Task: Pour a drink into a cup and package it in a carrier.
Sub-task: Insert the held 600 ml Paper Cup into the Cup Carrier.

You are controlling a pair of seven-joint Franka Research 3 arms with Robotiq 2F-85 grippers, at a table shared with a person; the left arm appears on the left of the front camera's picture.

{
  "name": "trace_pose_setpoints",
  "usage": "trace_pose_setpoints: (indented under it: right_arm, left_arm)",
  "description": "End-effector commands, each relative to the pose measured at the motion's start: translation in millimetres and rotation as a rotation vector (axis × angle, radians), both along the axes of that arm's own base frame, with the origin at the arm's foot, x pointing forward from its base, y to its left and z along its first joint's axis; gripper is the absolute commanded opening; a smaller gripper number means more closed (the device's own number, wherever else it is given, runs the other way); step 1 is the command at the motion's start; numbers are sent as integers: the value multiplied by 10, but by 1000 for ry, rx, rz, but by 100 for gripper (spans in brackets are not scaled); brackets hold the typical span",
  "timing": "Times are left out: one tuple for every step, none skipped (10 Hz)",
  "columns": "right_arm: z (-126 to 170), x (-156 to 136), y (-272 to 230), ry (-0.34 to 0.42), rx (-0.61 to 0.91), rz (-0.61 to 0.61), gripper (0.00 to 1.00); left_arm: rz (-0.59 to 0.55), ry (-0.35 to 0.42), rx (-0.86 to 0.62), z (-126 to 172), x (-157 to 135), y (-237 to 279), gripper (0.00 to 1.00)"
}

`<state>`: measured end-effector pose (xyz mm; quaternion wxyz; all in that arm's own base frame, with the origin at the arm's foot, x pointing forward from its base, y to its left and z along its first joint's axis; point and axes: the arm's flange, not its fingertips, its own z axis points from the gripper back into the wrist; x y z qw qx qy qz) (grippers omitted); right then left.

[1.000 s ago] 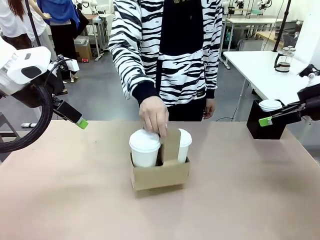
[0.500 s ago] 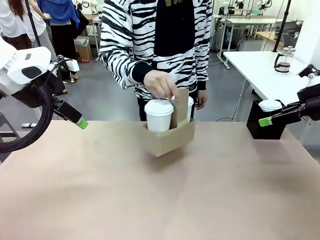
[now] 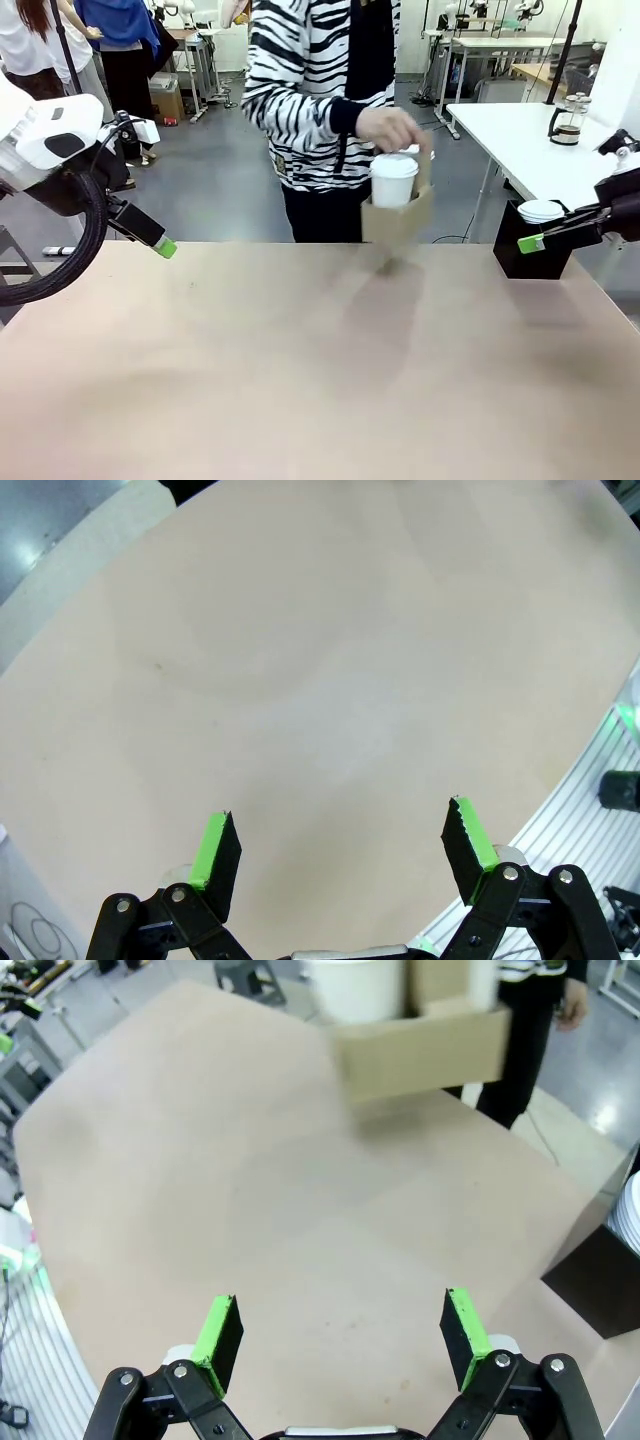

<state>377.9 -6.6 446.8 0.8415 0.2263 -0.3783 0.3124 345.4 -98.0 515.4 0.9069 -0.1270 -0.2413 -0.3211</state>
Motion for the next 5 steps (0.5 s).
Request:
trace_pose_setpoints:
  right_arm:
    - [-47, 11, -17, -22, -8, 7, 100]
    - [-47, 11, -17, -22, -8, 7, 100]
    - [-47, 11, -17, -22, -8, 7, 100]
    - [-47, 11, -17, -22, -8, 7, 100]
    - [-47, 11, -17, -22, -8, 7, 100]
  left_arm:
    - [-11, 3, -18, -4, 8, 20, 100]
    - [-11, 3, -18, -4, 8, 20, 100]
    - [-11, 3, -18, -4, 8, 20, 100]
    - [-11, 3, -18, -4, 8, 20, 100]
    - [-11, 3, -18, -4, 8, 20, 100]
